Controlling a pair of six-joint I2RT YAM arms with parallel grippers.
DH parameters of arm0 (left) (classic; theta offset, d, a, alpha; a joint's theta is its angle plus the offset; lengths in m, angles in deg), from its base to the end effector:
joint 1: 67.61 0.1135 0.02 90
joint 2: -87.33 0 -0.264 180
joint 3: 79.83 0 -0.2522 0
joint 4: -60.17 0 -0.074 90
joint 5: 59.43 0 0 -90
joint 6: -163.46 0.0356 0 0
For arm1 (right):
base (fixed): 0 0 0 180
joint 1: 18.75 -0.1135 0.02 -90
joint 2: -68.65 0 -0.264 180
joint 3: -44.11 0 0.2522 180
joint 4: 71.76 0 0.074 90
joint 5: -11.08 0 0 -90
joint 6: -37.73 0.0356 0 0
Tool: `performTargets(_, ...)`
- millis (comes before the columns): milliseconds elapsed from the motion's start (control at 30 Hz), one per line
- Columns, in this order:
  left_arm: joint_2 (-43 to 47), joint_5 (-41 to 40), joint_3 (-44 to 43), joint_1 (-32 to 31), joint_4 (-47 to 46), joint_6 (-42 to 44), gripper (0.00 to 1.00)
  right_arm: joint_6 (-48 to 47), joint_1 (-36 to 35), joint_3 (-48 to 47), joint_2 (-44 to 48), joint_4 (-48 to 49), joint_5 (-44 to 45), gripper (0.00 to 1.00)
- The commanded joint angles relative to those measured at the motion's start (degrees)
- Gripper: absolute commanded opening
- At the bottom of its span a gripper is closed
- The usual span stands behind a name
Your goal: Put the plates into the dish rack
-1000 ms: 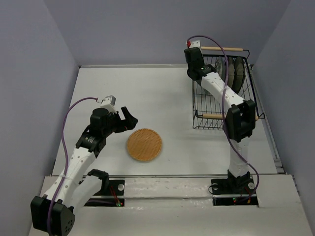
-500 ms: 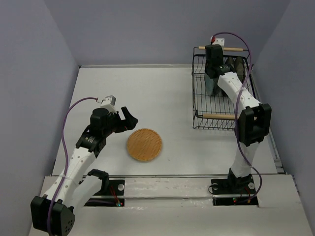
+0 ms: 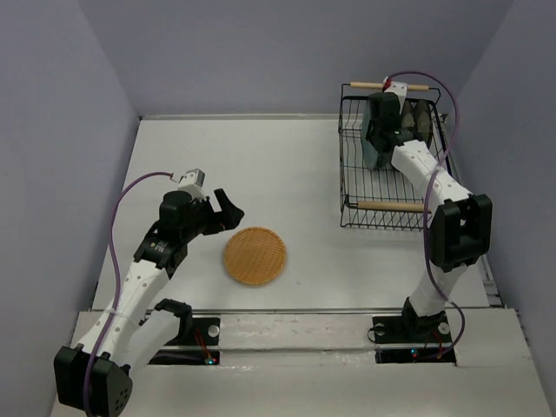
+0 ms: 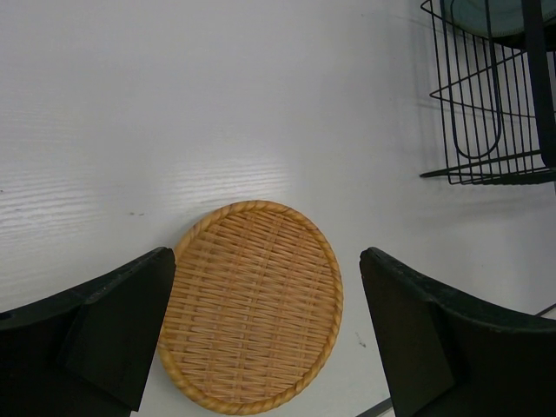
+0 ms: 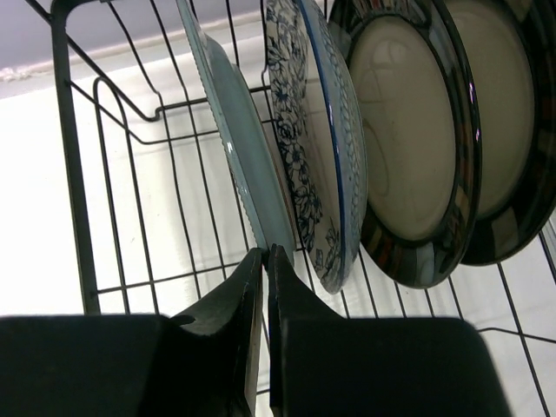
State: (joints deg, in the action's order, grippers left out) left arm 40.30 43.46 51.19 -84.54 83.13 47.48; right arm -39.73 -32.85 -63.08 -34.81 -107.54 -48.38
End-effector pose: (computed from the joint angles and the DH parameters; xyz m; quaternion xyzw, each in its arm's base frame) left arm 0.1829 -0.0640 0.2763 -0.0012 0.8214 -0.2919 0.4899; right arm 0.4135 0.0852 0.3311 0.1161 0.8456 -0.1165 0.5078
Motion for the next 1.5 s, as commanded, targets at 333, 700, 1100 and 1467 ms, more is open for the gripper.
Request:
performTargets(333,0.36,1.26,0.68,-0.3,-2.25,0.84,0.99,7.41,0.75,7.2,5.64,0.93,7.33,0.07)
performTargets(700,0.97,1.53,0.77,-0.39,-2.16,0.84,0.99,-0.39,0.75,0.8,0.2,3.21,2.24,0.07)
performTargets(1100,0.44,1.27,0.68,-0.39,-2.16,0.93,0.99,-9.19,1.28,-8.96,-7.54,4.0,1.46,0.07)
performTargets(1467,0.36,1.0,0.68,-0.3,-2.16,0.93,0.99,-9.81,2.33,-14.5,-12.11,3.83,-6.11,0.07)
